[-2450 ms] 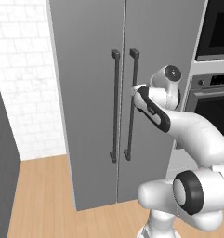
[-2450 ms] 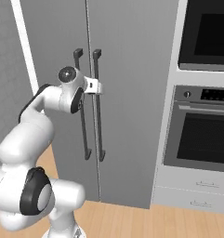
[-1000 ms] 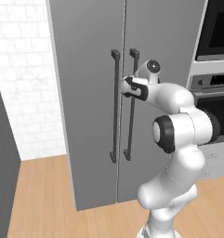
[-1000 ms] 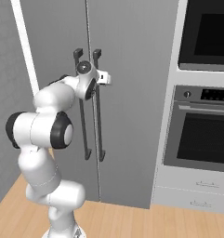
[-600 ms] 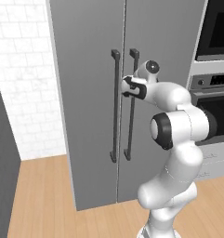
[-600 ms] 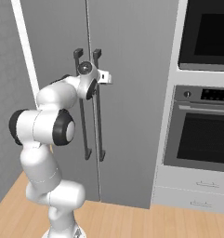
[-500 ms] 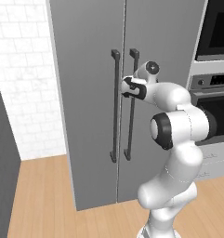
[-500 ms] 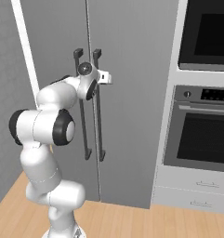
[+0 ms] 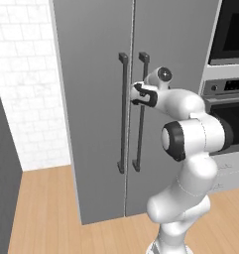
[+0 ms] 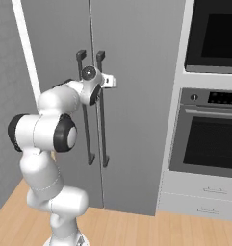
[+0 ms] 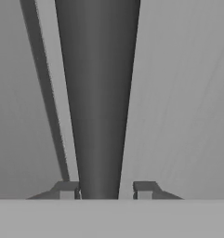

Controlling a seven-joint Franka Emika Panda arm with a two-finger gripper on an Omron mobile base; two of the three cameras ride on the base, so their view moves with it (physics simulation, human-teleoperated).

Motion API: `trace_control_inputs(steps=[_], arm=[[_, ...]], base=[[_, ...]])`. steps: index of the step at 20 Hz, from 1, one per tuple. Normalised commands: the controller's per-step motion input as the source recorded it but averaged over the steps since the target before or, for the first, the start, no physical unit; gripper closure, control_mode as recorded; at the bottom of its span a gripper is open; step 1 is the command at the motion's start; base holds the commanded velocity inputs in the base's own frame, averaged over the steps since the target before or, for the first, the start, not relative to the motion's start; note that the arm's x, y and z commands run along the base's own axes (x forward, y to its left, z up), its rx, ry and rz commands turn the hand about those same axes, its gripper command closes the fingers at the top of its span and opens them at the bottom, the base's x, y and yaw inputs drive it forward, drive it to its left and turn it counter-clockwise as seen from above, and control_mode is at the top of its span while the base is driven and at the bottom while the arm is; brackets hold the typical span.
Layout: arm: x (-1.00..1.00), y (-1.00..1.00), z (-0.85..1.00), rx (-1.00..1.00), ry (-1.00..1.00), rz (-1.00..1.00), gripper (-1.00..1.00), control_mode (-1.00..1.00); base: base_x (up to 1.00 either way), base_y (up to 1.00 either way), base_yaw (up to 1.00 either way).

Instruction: Take the strawberry from the fridge and place it on top of the pancake, located on the dining counter.

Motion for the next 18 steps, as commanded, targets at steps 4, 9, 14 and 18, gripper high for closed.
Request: trace_control_inputs(steps=[4, 9, 14, 18], arm=[[-0.57, -0.47, 0.0, 0.03, 0.0, -0.02, 1.0, -1.0], [-0.77, -0.7, 0.0, 0.07, 0.0, -0.03, 1.0, -1.0], [-0.86, -0.93, 0.0, 0.13, 0.0, -0.1, 1.0, -1.0], [-0.8, -1.0, 0.02, 0.19, 0.02, -0.09, 1.0, -1.0]], base=[[0.0, 0.0, 0.0], [0.0, 0.0, 0.0], [0.0, 0.0, 0.0], [0.0, 0.0, 0.0]])
